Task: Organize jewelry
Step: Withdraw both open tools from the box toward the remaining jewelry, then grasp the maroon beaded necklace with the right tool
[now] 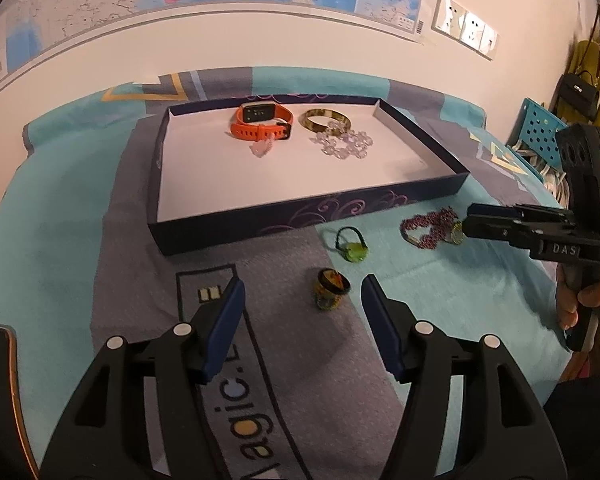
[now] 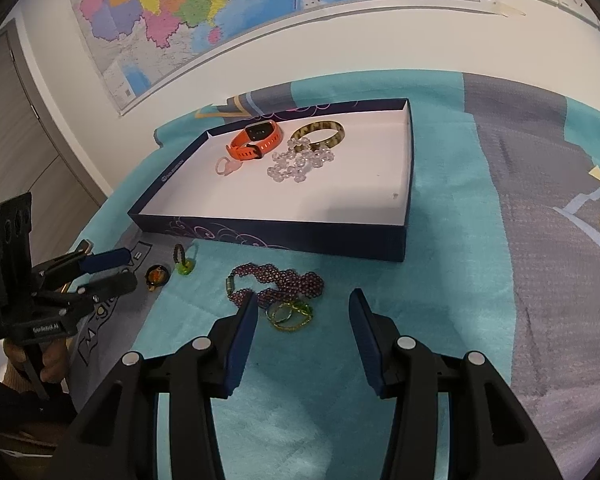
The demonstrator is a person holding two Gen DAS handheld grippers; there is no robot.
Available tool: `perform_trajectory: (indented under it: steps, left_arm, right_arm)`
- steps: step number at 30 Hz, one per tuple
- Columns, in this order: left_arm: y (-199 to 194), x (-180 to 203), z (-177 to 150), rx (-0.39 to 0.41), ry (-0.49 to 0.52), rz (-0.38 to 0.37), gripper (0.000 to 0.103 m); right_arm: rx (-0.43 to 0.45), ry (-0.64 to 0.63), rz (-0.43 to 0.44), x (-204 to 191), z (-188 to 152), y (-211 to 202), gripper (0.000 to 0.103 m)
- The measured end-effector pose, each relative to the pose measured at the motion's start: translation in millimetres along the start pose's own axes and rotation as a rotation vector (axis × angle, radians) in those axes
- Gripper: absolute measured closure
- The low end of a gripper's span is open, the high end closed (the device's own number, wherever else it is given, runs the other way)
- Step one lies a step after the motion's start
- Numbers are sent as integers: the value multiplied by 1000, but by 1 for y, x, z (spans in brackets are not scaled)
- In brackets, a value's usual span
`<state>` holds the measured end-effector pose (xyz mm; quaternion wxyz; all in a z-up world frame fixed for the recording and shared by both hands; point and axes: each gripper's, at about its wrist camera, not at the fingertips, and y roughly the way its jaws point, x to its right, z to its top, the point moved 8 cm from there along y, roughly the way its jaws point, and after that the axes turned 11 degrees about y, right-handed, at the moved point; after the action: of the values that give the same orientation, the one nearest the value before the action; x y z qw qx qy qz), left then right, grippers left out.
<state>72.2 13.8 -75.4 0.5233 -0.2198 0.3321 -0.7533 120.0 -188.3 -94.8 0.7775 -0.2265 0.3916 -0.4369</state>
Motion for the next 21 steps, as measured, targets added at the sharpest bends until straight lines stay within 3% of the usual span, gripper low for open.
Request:
perform_trajectory:
  steps: [16,21]
  left_arm:
    - [11,17,0,-26,43,-21,43]
    - [15,21,3,-33,65,-29,45]
  right_arm:
    - [-5,-10,11,-6,4,9,57]
    - [-12,-18,7,-7,6,13,63]
